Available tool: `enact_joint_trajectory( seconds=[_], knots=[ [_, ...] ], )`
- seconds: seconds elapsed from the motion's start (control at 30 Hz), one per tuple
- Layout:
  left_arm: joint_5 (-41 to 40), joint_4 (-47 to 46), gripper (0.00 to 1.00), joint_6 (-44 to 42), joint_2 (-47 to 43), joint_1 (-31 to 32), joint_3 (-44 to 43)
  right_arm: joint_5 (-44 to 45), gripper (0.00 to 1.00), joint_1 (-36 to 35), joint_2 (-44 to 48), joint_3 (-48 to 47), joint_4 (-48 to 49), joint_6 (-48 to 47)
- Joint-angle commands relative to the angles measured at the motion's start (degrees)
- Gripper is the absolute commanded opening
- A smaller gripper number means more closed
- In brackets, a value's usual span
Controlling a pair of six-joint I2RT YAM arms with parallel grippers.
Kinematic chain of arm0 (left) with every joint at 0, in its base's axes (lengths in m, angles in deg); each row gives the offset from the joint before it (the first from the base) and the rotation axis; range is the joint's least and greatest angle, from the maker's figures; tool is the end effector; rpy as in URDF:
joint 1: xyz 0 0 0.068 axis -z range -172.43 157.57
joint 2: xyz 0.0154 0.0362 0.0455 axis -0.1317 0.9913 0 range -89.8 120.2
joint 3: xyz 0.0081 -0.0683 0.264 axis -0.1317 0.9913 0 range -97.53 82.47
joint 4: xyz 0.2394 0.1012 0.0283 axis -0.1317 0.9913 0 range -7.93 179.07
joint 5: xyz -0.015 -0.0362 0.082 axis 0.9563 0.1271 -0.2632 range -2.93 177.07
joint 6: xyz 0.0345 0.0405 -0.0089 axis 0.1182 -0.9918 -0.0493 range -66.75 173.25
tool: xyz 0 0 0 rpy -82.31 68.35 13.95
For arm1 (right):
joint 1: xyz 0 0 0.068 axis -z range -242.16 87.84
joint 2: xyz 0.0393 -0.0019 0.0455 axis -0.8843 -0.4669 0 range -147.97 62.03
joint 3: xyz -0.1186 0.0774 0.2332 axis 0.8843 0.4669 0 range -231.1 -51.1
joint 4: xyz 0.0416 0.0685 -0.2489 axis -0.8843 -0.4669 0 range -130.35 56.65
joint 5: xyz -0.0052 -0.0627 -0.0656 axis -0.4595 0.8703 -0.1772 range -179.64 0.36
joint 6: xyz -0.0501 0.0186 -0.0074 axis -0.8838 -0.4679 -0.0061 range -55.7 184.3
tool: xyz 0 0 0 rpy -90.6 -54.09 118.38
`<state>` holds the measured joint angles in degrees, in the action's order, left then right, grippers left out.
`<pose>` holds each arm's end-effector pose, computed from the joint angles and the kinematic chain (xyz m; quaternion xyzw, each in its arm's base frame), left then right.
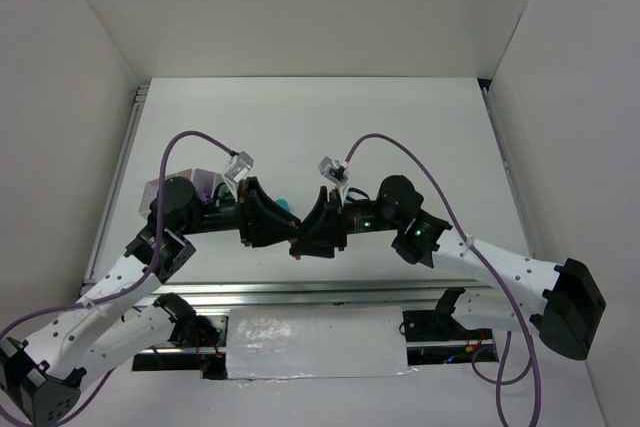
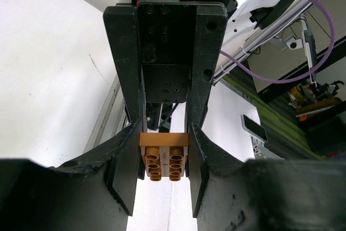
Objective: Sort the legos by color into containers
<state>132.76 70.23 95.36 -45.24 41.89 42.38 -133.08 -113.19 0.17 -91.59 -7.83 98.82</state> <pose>0.1333 -0.1219 0.3522 0.2496 0.6268 -0.6296 0.3853 0.1351 0.2060 0.3201 -0.3589 0.5873 0.6470 0.3281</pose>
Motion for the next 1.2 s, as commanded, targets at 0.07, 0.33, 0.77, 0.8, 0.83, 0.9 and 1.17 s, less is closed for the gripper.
enact_joint_trajectory(
  seconds=[0.07,0.33,0.77,0.8,0.83,0.9,1.17],
  knots=[
    [-3.7,6.7,0.00,-6.4,-0.9,0.3,-4.0,2.8,1.00,-0.3,1.1,-1.5,1.8,-0.9],
    [-36.4,34.8,0.00,-18.5,1.9,-5.8,-19.0,10.6,1.00,0.1,5.8,3.4,-5.4,-5.8],
    [-82.0,28.6,0.00,-21.8,8.6,-25.2,-21.0,20.3,1.00,0.1,15.1,8.1,-15.6,-9.5],
    [-81.9,26.6,0.00,-22.7,9.2,-26.7,-20.1,20.3,1.00,0.1,15.4,8.2,-15.8,-9.5],
    [-80.8,24.9,0.00,-23.4,10.5,-30.3,-18.5,20.3,1.00,0.2,15.7,8.6,-15.8,-9.5],
    [-73.7,20.5,0.00,-24.7,11.4,-34.3,-16.8,19.9,1.00,0.2,16.8,9.0,-15.9,-9.7],
    [-57.5,12.1,0.00,-26.2,12.2,-48.9,-7.6,19.7,1.00,0.1,18.1,9.8,-16.8,-11.5]
  ],
)
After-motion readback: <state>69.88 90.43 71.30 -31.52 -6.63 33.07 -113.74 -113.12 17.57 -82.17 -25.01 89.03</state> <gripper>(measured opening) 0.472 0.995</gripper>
